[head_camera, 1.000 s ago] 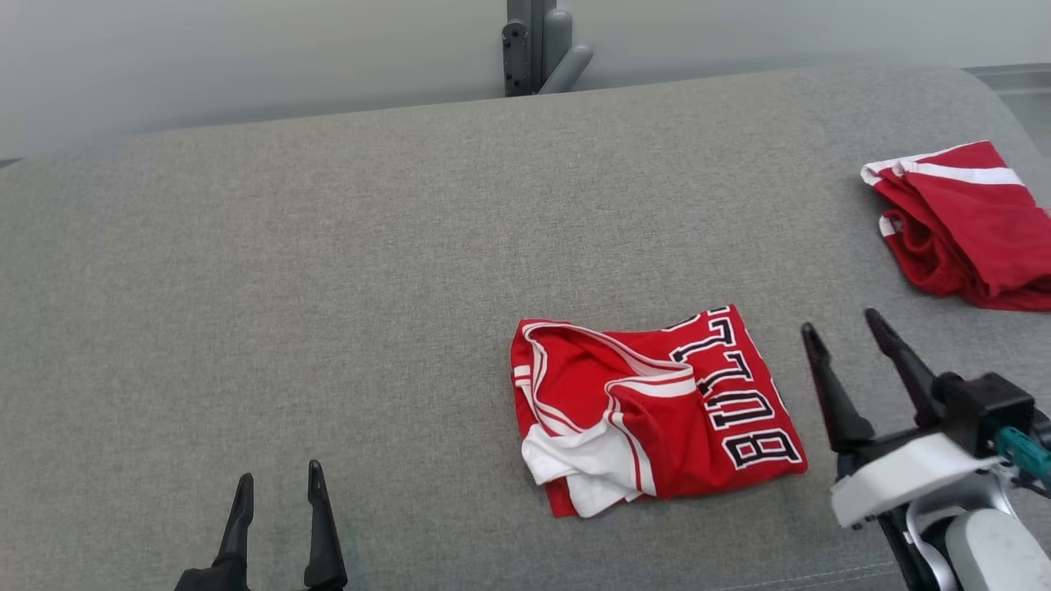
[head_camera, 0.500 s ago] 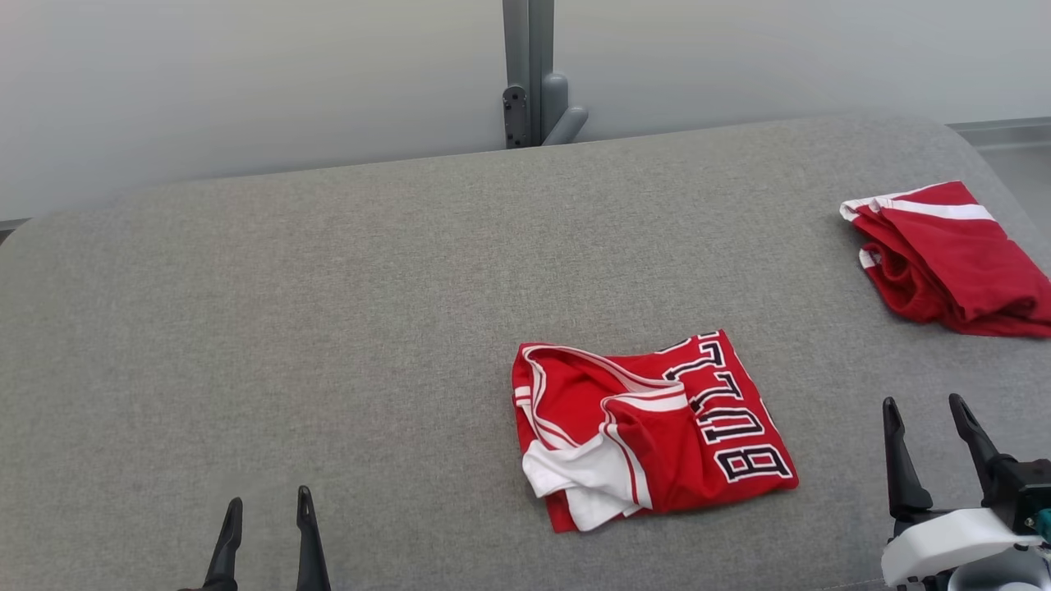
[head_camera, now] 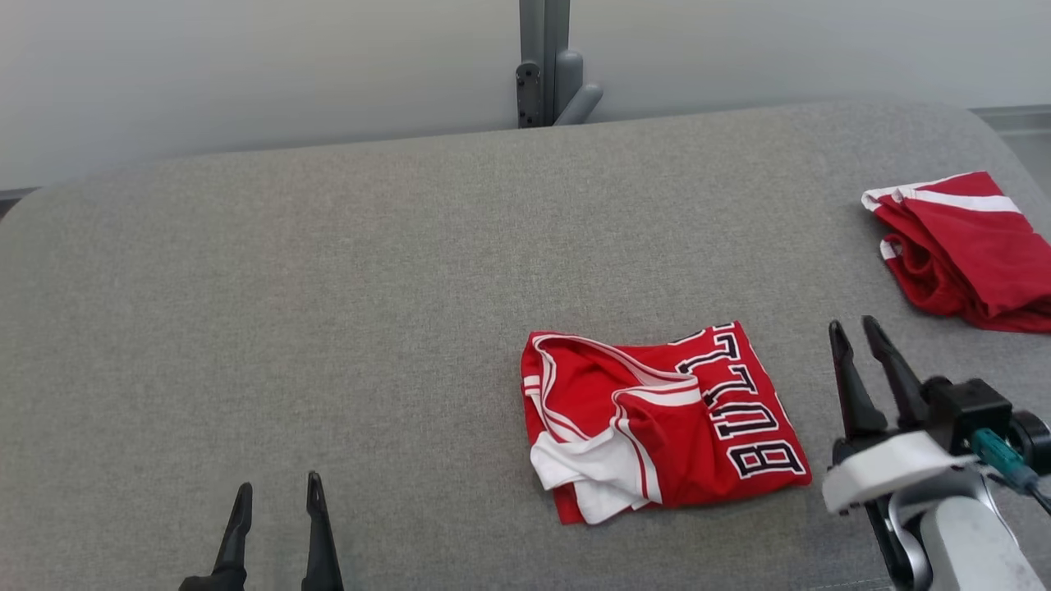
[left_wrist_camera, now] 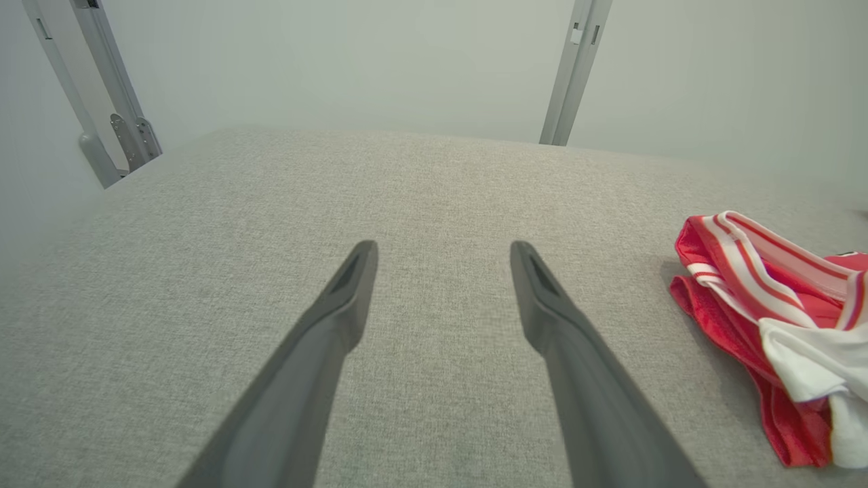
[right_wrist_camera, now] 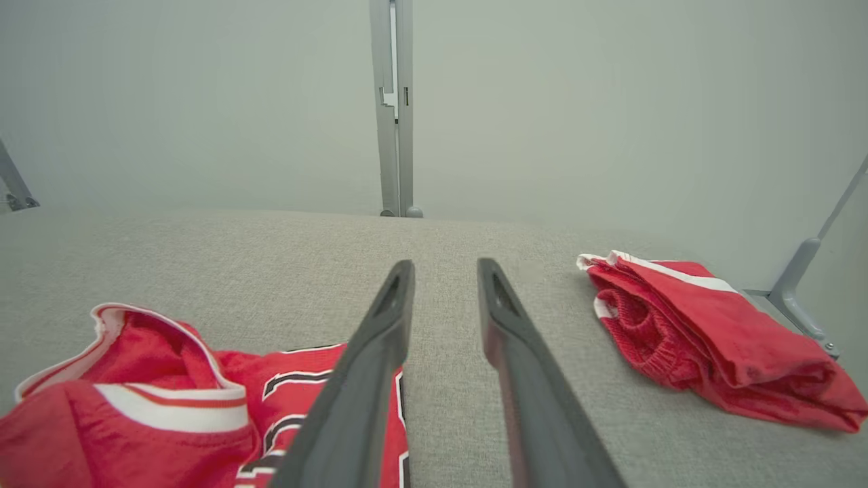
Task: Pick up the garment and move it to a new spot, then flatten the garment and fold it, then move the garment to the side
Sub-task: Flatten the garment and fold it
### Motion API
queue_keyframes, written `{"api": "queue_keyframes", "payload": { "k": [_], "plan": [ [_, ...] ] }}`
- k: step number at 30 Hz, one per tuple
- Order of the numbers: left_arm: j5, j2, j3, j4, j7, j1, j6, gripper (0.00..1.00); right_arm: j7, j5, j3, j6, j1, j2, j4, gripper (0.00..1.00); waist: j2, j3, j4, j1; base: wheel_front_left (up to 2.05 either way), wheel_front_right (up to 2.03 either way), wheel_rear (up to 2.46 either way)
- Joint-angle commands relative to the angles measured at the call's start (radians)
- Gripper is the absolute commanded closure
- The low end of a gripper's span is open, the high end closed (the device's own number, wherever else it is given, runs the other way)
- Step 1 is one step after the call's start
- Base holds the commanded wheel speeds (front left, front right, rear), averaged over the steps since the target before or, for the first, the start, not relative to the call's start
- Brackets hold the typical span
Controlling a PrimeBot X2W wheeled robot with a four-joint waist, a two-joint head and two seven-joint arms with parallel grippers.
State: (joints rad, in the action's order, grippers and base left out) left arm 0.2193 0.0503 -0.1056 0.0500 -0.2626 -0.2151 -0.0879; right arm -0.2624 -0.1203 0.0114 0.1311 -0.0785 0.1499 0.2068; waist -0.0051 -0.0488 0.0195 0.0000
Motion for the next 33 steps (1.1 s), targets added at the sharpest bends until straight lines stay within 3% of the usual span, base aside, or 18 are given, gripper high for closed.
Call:
{"api": "queue_keyframes", "payload": {
  "k": [1,7,14,19,28,33],
  "plan": [
    [-0.002,0.001,-0.005,-0.002,-0.002,0.028,0.002,0.00,-0.003,-0.002,-0.022,-0.001,-0.042,0.013,0.021,1.00,0.0051,-0.044,-0.001,0.0000,0.00,0.00,0.00],
    [-0.017,0.001,-0.018,0.007,-0.002,0.083,0.015,0.00,-0.003,0.019,-0.127,-0.001,-0.192,0.024,0.158,1.00,0.0051,-0.116,-0.022,0.0000,0.00,0.00,0.00],
    [-0.007,0.001,-0.017,0.013,-0.002,0.122,0.007,0.00,-0.003,0.035,-0.225,-0.001,-0.227,0.008,0.277,1.00,0.0051,-0.155,-0.053,0.0000,0.00,0.00,0.00],
    [0.001,0.001,-0.022,0.012,-0.002,0.128,0.000,0.00,-0.003,0.019,-0.294,-0.001,-0.197,-0.013,0.291,1.00,0.0051,-0.162,-0.061,0.0000,0.00,0.00,0.00],
    [0.007,0.001,-0.035,0.018,-0.002,0.138,-0.004,0.00,-0.003,0.000,-0.518,-0.001,-0.172,-0.032,0.307,1.00,0.0051,-0.157,-0.085,0.0000,0.00,0.00,0.00],
    [0.010,0.001,-0.042,0.017,-0.002,0.125,-0.007,0.00,-0.003,-0.012,-0.575,-0.001,-0.202,-0.055,0.334,1.00,0.0051,-0.151,-0.101,0.0000,0.00,0.00,0.00]
  ]
}}
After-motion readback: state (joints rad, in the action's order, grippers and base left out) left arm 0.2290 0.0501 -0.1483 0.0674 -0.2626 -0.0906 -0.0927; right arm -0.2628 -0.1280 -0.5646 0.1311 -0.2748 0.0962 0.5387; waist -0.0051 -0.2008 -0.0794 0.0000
